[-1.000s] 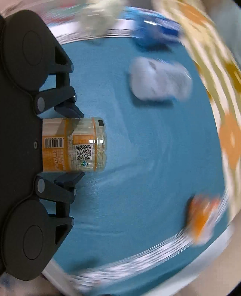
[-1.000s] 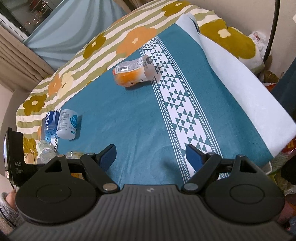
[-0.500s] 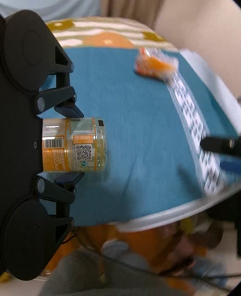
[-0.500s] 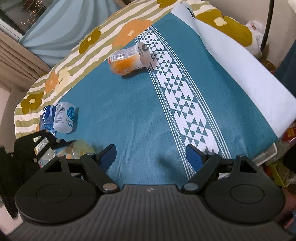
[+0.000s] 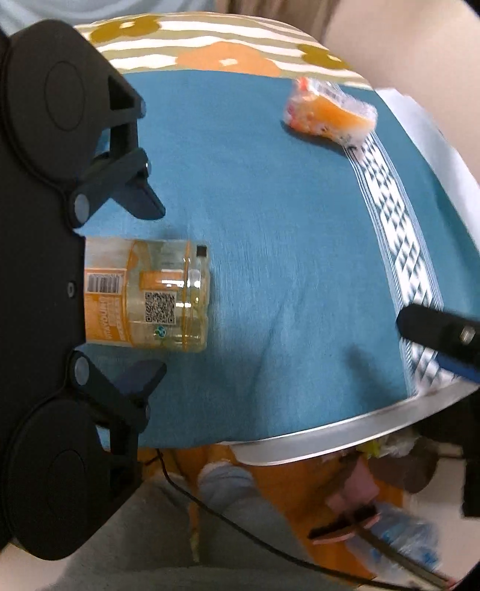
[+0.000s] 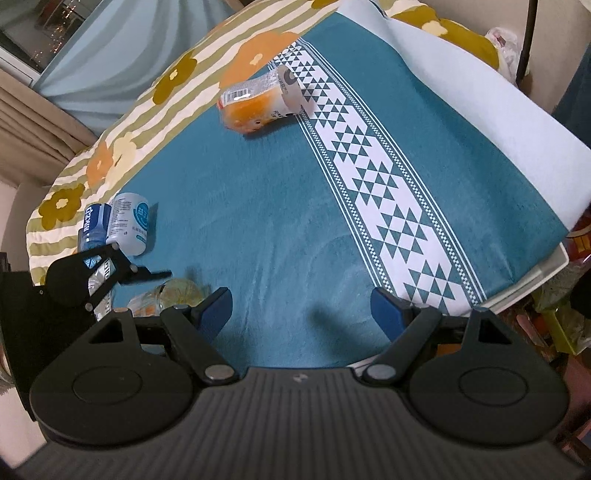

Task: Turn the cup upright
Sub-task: 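Roll the left tool to turn the held cup rim-up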

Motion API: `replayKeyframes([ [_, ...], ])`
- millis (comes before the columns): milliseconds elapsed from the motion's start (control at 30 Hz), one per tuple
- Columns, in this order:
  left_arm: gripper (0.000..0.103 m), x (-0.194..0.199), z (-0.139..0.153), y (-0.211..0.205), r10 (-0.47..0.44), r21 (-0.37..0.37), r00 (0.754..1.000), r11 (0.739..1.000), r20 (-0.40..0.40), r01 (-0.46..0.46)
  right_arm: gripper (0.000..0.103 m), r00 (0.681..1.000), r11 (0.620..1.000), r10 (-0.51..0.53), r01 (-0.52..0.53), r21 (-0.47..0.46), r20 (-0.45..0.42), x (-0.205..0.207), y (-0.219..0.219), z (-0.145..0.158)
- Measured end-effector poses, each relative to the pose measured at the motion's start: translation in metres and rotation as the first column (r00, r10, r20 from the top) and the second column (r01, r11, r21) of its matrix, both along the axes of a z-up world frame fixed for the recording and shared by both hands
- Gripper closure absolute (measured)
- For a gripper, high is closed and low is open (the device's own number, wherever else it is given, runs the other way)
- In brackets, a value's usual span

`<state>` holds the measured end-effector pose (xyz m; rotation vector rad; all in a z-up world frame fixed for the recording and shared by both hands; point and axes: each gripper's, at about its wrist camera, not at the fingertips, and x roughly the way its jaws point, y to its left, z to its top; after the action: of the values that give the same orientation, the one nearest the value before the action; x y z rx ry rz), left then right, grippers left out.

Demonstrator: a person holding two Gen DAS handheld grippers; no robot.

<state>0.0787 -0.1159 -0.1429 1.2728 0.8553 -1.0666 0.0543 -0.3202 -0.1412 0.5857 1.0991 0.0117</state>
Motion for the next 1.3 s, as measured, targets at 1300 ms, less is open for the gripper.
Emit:
replayKeyframes([
  [1300, 0.034, 0.017, -0.004, 0.127, 0.11, 0.311, -0.723, -0.852, -0.682, -0.422, 0.006, 0.976, 0.976, 0.216, -0.217, 0.009, 0.019, 0.051, -0.002, 0.01],
])
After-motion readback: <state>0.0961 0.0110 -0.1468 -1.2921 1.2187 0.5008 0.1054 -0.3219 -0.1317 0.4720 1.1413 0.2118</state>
